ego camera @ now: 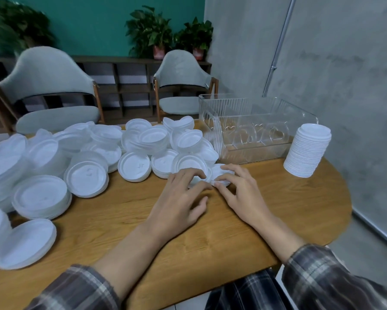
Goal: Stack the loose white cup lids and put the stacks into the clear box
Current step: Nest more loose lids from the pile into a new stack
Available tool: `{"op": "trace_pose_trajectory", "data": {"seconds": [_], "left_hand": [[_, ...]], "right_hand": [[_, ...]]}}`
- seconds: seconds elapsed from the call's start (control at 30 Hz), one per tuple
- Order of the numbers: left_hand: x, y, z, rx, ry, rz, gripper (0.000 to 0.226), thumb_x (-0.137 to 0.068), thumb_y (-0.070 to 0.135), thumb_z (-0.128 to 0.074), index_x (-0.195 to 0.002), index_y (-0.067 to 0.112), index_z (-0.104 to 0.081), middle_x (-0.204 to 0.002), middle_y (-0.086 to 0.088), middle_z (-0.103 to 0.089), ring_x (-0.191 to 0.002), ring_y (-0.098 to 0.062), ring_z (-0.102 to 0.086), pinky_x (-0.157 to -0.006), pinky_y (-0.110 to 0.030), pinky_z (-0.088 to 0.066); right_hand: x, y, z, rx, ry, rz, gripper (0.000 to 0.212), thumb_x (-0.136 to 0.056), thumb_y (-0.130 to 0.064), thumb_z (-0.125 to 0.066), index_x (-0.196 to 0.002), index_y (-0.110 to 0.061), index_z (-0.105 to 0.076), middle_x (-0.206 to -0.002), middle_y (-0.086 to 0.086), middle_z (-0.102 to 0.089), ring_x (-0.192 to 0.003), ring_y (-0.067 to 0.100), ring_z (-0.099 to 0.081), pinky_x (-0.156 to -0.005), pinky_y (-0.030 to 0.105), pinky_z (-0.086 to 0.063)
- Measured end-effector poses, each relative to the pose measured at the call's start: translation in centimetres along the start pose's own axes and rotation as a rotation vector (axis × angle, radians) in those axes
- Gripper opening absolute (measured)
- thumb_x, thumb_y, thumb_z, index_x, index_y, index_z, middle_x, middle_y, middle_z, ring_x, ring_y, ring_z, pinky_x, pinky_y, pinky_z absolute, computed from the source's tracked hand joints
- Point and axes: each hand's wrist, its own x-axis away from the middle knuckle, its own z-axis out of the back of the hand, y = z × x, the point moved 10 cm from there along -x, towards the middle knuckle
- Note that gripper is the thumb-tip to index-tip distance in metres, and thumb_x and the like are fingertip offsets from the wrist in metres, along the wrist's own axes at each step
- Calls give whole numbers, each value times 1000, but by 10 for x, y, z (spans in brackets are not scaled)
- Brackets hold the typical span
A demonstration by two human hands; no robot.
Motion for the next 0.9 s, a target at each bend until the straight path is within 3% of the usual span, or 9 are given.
{"op": "trace_pose_trajectory", "data": {"seconds": [0.17, 0.4, 0.5, 0.63, 0.8, 0.9], "left_hand": [[0, -8, 8, 51, 51, 63, 20, -92, 17, -71, -111, 17, -74, -118, 1, -60, -109, -22, -60, -91, -39, -46], [4, -13, 21, 122, 119, 127, 23, -91, 12, -75, -113, 17, -74, -119, 4, -61, -113, -18, -59, -96, -38, -47], [2, -15, 28, 158, 152, 152, 32, -91, 14, -80, -122, 15, -73, -131, -2, -59, -125, -19, -57, -103, -41, -48], [-1, -8, 30, 134, 129, 114, 39, -89, 28, -84, -125, 18, -73, -132, 2, -63, -126, -18, -57, -103, -40, -45], [-1, -11, 28, 116, 140, 148, 27, -96, 33, -76, -120, 22, -75, -115, 16, -74, -120, -7, -64, -102, -47, -41], [0, -20, 34, 96, 161, 235, 25, -95, 37, -74, -117, 25, -76, -113, 19, -74, -115, -4, -64, -108, -51, -35]], "right_hand": [[7, -12, 9, -25, 65, 60, 11, -95, -17, -76, -104, -11, -78, -111, -6, -70, -109, 13, -61, -99, 23, -45], [12, -35, 25, -132, 138, 78, 3, -97, -15, -72, -98, -13, -74, -95, -10, -69, -95, 15, -63, -85, 21, -46], [13, -43, 35, -228, 178, 89, 7, -98, -13, -66, -95, -11, -71, -90, -10, -67, -90, 13, -63, -81, 20, -45], [14, -51, 31, -365, 105, 89, 9, -99, -13, -62, -97, -11, -70, -91, -13, -65, -88, 14, -63, -80, 21, -43], [16, -53, 24, -517, 67, 50, 10, -99, -15, -65, -106, -13, -71, -100, -9, -72, -97, 15, -69, -86, 25, -48], [19, -50, 26, -490, 86, 38, 34, -92, -13, -73, -124, -15, -65, -116, -7, -69, -110, 22, -67, -93, 34, -53]]}}
